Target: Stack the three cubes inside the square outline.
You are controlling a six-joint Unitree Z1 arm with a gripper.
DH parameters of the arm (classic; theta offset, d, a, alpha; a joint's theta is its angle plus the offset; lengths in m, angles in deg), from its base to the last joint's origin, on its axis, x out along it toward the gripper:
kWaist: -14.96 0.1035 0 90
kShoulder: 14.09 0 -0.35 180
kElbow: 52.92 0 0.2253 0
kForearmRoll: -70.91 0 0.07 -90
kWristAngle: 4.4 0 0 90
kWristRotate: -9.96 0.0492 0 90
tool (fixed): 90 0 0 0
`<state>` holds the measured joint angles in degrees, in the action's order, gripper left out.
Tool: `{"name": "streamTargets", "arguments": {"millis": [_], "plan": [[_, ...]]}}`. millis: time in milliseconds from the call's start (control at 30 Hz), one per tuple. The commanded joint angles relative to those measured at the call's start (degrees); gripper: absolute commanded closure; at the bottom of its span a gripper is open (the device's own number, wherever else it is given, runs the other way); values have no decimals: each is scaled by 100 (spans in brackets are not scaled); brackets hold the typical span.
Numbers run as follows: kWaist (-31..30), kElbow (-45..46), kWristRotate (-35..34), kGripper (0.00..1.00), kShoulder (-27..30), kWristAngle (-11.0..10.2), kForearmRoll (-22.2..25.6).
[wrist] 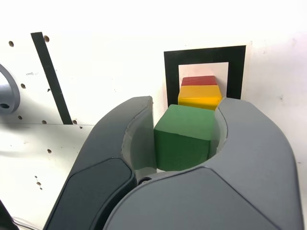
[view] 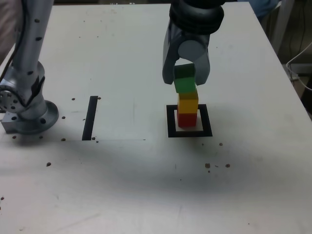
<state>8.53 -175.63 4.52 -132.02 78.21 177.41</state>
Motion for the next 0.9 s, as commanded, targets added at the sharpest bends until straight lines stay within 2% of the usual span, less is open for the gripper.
{"name": "streamTargets", "arguments": {"millis": [0,367,600,767,867], "plan": [[-13,14,-10,86,-38,12,185],[-12,71,-9,79,-126,18,179],[-13,37,-15,66,-141,52,154],[-13,25,-18,61,-139,65,130],[-13,30,-18,49,-142,65,95]]}}
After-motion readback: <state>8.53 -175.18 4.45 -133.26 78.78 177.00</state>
